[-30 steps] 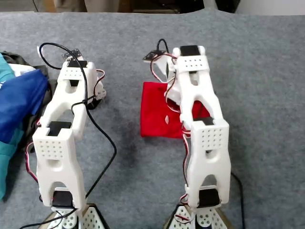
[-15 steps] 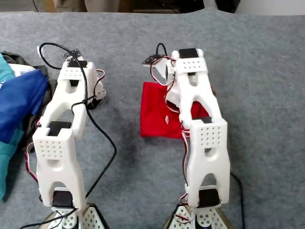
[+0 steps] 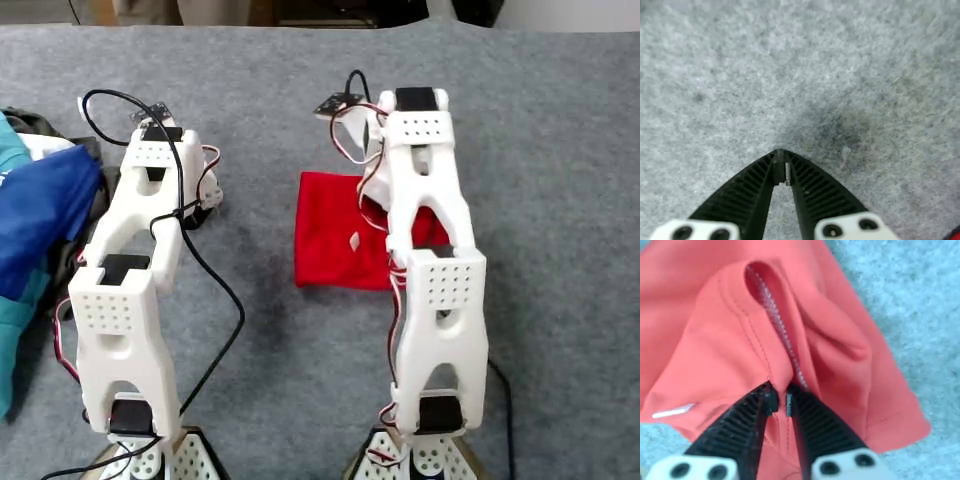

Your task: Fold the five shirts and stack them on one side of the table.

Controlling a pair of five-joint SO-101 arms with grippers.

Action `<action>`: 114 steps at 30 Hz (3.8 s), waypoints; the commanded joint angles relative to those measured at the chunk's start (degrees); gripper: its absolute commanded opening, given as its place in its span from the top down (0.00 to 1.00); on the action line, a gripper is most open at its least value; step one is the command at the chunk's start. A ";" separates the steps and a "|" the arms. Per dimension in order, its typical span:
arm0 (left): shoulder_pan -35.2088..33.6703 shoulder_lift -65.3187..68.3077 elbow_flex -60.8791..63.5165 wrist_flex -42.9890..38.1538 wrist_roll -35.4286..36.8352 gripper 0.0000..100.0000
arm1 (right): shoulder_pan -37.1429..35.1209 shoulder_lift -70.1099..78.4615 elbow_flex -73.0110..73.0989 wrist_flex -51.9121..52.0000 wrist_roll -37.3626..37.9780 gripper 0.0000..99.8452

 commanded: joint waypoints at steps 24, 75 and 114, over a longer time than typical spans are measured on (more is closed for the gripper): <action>-0.70 -1.89 -0.62 -2.11 -0.70 0.98 | 19.21 -39.43 54.37 -10.73 7.38 1.00; 1.32 -1.89 -0.62 -2.02 -2.64 0.98 | 10.42 -1.36 3.74 -10.46 -2.29 0.99; 1.41 -1.89 -0.62 -2.20 -2.64 0.98 | 5.41 5.76 -27.74 1.32 -3.87 0.99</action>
